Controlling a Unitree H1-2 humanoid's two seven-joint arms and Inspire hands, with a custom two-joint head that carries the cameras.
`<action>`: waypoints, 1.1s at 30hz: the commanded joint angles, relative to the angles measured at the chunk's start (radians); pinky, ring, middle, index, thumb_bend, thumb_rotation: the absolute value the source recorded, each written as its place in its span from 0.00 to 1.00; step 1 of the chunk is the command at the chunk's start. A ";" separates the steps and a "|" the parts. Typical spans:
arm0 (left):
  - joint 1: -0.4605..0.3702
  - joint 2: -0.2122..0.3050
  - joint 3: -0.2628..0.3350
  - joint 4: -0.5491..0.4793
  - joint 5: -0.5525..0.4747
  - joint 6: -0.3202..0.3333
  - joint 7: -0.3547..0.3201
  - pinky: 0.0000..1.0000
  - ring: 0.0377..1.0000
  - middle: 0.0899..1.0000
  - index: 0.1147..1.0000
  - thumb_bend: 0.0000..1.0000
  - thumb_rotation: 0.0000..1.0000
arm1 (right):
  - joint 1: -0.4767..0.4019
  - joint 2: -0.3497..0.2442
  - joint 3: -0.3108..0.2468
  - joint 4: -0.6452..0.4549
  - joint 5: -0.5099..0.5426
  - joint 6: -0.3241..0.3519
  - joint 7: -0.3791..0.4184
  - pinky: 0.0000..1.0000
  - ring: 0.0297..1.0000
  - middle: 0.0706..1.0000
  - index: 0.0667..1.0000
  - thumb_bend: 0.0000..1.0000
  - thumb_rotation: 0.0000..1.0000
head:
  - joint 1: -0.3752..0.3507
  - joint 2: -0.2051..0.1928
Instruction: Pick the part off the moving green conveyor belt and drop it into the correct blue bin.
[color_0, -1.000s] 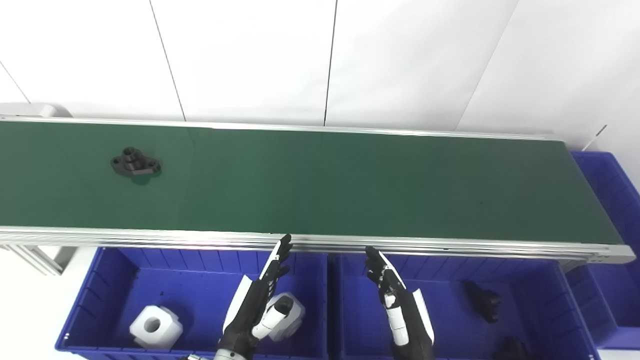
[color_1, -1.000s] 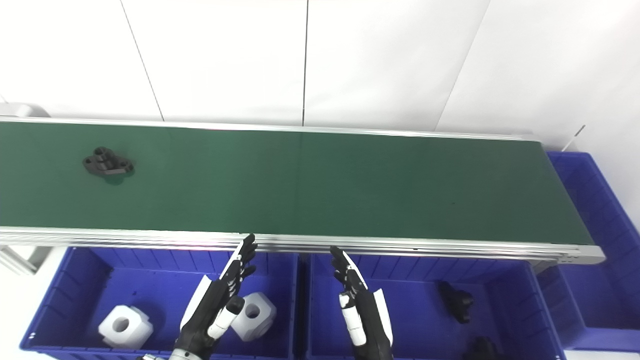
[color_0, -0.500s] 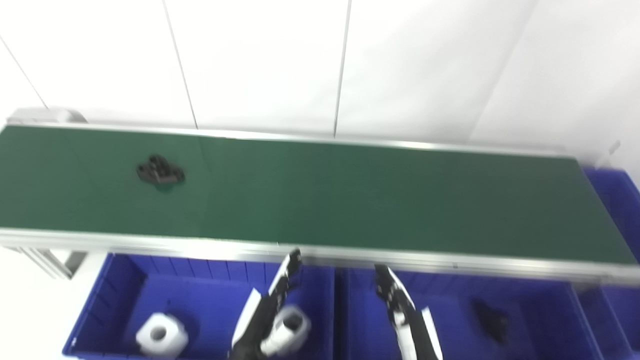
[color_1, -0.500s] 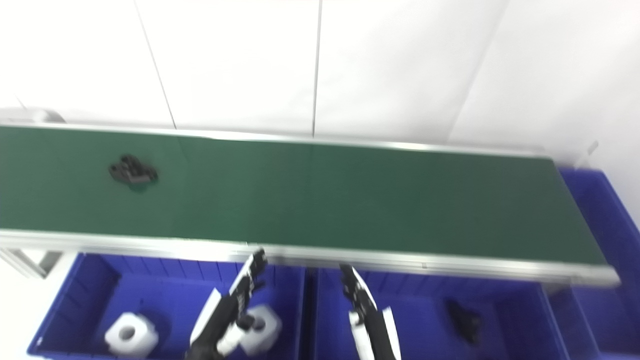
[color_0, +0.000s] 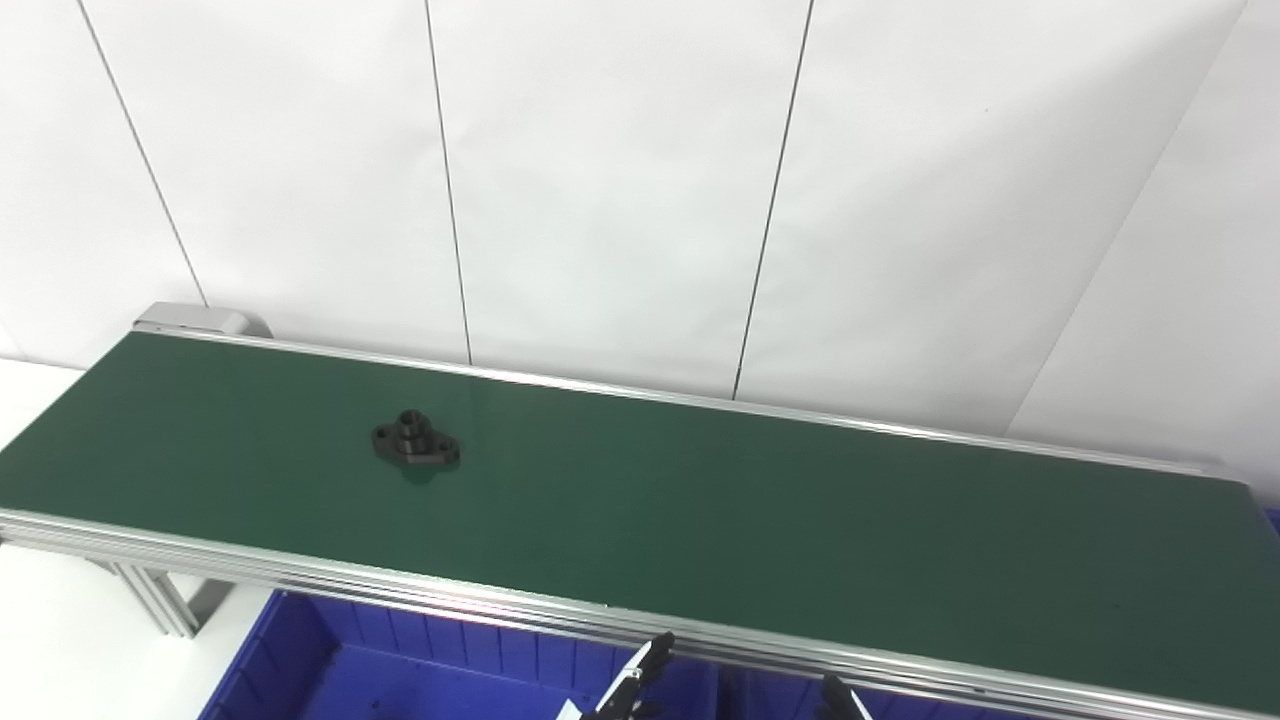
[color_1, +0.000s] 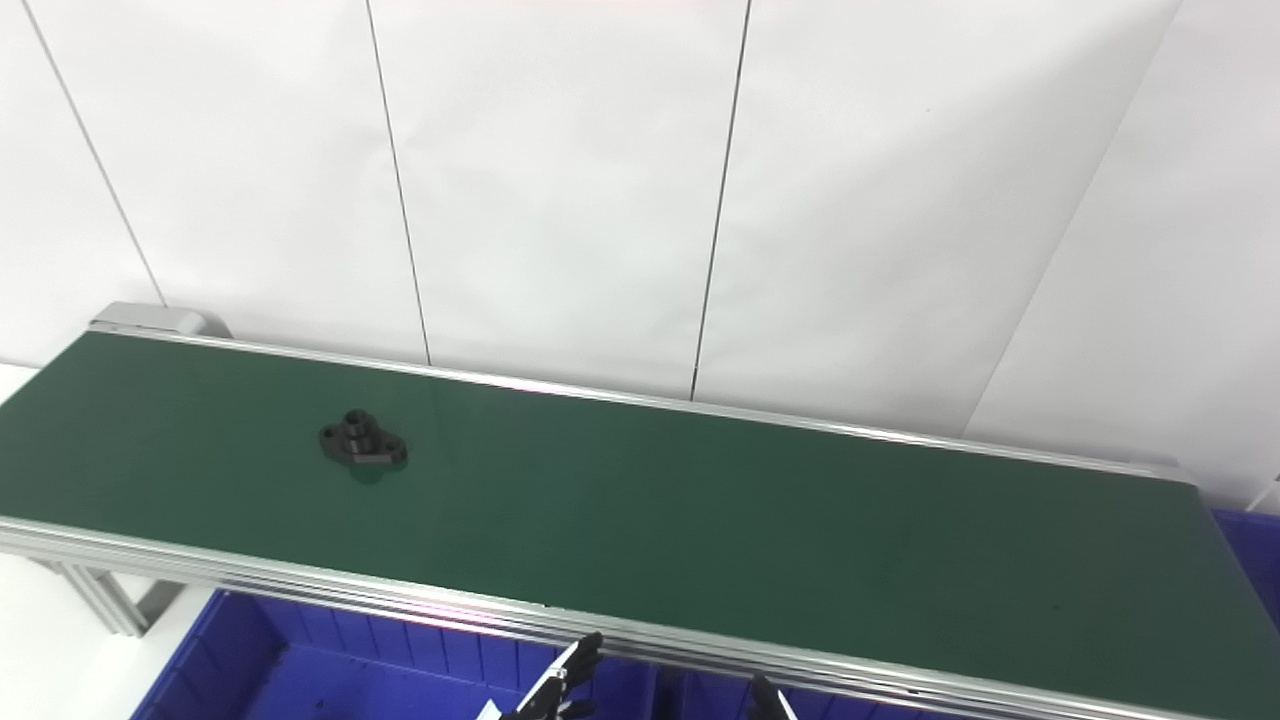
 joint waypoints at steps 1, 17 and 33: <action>-0.011 -0.017 -0.005 -0.027 0.000 -0.034 0.005 0.86 0.95 0.94 0.95 0.91 0.89 | -0.010 0.009 -0.003 -0.024 0.002 -0.060 0.012 0.98 0.94 0.94 0.92 0.83 1.00 | 0.000 0.003; -0.011 -0.016 -0.006 -0.041 0.000 -0.019 0.000 0.88 0.97 0.95 0.96 0.91 0.88 | -0.010 0.007 -0.006 -0.036 -0.007 -0.060 0.018 0.98 0.94 0.94 0.92 0.83 1.00 | -0.015 0.033; -0.032 -0.030 -0.008 -0.018 0.014 -0.027 0.014 0.88 0.98 0.95 0.97 0.88 0.89 | -0.018 -0.009 -0.023 -0.032 0.019 -0.060 0.053 1.00 0.95 0.95 0.94 0.82 0.97 | 0.009 0.036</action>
